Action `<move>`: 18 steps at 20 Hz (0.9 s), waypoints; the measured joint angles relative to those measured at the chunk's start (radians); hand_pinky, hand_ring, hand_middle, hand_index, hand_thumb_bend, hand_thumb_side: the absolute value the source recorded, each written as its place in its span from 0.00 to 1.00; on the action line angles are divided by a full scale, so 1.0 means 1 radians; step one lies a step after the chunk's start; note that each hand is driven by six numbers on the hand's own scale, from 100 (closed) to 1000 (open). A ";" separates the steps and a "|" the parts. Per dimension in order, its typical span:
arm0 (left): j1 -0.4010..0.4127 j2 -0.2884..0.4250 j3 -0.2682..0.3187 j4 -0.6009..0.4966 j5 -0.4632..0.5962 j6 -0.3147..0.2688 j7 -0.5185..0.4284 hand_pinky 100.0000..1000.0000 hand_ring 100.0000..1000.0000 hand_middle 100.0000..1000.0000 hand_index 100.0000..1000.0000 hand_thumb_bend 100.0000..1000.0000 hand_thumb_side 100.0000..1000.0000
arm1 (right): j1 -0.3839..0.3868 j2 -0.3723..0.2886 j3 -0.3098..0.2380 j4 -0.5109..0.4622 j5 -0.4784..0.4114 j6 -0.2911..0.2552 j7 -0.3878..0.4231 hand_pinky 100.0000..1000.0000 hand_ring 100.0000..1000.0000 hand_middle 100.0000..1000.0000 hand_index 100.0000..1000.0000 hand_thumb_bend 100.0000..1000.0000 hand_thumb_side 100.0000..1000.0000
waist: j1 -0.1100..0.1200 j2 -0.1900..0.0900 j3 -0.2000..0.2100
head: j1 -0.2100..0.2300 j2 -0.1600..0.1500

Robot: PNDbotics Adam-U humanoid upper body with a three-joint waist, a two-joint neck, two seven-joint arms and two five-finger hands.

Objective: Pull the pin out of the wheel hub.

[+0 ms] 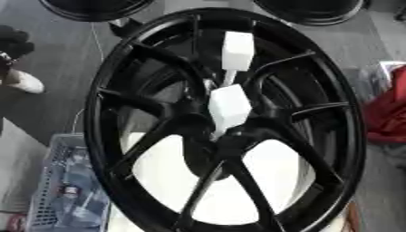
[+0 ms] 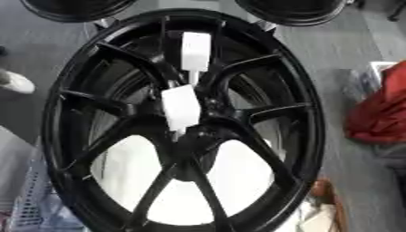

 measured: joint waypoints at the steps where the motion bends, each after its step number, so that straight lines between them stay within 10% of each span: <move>1: 0.001 0.000 0.000 0.000 -0.002 0.000 0.001 0.79 0.73 0.63 0.77 0.00 0.62 | -0.020 -0.024 -0.002 0.000 -0.015 0.001 -0.001 0.56 0.90 0.86 0.84 0.00 0.35 | -0.002 0.000 0.004 | -0.001 -0.004; 8: 0.005 0.000 -0.001 0.000 -0.004 0.001 0.002 0.79 0.73 0.62 0.77 0.00 0.62 | -0.178 -0.190 0.059 0.000 -0.035 -0.048 0.056 0.62 0.90 0.85 0.84 0.00 0.01 | -0.016 0.000 0.055 | -0.031 -0.014; 18: -0.022 0.000 -0.016 0.000 0.009 0.014 -0.016 0.79 0.74 0.62 0.77 0.00 0.62 | -0.426 -0.338 0.253 -0.002 0.060 -0.195 0.207 0.64 0.90 0.84 0.83 0.00 0.09 | -0.051 0.000 0.149 | -0.119 -0.031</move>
